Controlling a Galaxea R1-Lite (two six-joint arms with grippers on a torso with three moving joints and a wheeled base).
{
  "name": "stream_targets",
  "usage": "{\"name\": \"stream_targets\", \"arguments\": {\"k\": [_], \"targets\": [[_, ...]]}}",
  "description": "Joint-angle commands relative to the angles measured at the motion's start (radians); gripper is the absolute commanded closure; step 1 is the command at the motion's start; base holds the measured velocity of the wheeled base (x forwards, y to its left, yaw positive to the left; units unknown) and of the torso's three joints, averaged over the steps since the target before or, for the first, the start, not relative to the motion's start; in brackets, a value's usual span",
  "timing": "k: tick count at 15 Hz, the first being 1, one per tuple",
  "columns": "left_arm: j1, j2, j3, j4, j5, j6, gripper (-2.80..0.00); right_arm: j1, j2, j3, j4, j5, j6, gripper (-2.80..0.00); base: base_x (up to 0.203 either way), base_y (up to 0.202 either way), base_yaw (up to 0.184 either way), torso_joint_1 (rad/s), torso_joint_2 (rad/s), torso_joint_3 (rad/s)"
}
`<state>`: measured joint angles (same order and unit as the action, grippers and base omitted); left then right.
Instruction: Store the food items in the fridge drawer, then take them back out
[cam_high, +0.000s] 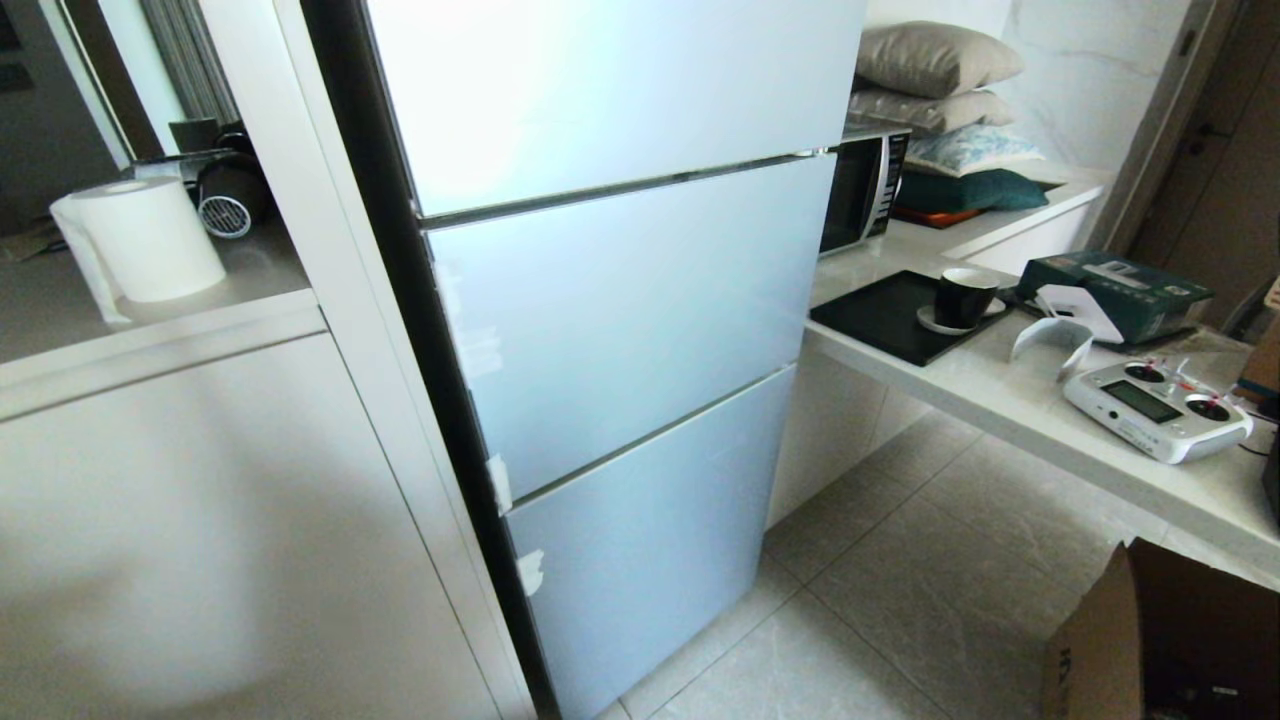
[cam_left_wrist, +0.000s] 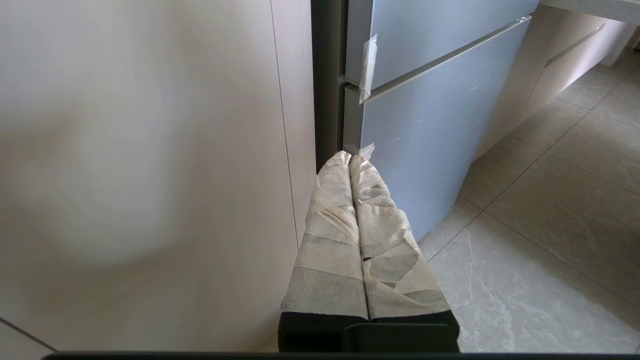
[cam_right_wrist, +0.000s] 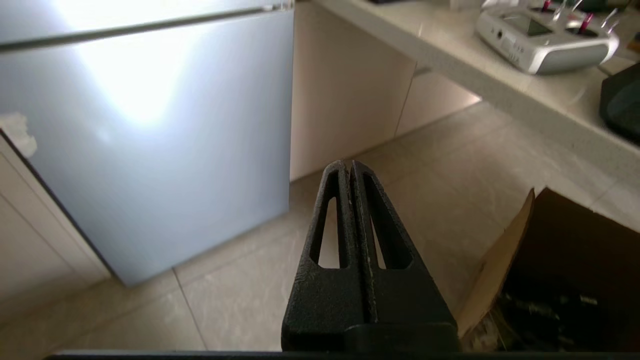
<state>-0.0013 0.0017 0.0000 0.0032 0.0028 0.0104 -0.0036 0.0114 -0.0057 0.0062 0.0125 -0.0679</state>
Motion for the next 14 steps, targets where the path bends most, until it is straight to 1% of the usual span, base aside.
{"name": "stream_targets", "arguments": {"k": [1,3,4,6,7,8,9,10,11,13,14], "targets": [[0.000,0.001,0.000,0.000,0.000,-0.001,0.00,-0.001,-0.013,0.003,0.005,0.000,0.002,0.00,0.000,0.000,0.000,0.000,0.00,0.000],[0.000,0.001,0.000,-0.001,0.000,0.011,0.00,-0.001,-0.013,0.001,0.005,-0.001,0.020,0.00,0.000,0.000,0.000,0.000,0.00,0.000],[0.000,0.001,0.000,-0.001,0.001,0.012,0.00,-0.001,-0.013,0.001,0.005,-0.003,0.048,0.00,0.000,0.000,0.000,0.000,0.00,0.000],[0.001,0.001,-0.004,-0.003,0.003,0.024,0.00,-0.001,-0.013,0.001,0.005,-0.009,0.057,0.00,0.000,0.000,0.000,0.000,0.00,0.000],[0.000,0.004,-0.040,-0.024,0.001,0.027,0.00,-0.001,-0.013,0.001,0.005,-0.009,0.057,0.00,0.000,0.000,0.000,0.000,0.00,0.000],[0.000,0.025,-0.114,-0.034,-0.004,0.017,0.00,-0.001,-0.013,0.001,0.005,-0.009,0.057,0.00,0.000,0.000,0.000,0.000,0.00,0.000],[-0.001,0.076,-0.180,-0.042,-0.014,-0.016,0.00,-0.001,-0.013,0.001,0.005,-0.009,0.057,0.00,0.000,0.000,0.000,0.000,0.00,0.000],[-0.007,0.165,-0.235,-0.046,-0.024,-0.081,0.00,-0.001,-0.013,0.001,0.005,-0.009,0.058,0.00,0.000,0.000,0.000,0.000,0.00,0.000],[-0.018,0.266,-0.276,-0.049,-0.038,-0.168,0.00,-0.001,-0.013,0.001,0.005,-0.009,0.058,0.00,0.000,0.000,0.000,0.000,0.00,0.000],[-0.058,0.512,-0.332,-0.066,-0.086,-0.431,0.00,-0.001,-0.013,0.001,0.005,-0.009,0.059,0.00,0.000,0.000,0.000,0.000,0.00,0.000],[-0.076,0.631,-0.347,-0.098,-0.108,-0.551,0.00,-0.001,-0.013,0.001,0.005,-0.009,0.057,0.00,0.000,0.000,0.000,0.000,0.00,0.000]]}}
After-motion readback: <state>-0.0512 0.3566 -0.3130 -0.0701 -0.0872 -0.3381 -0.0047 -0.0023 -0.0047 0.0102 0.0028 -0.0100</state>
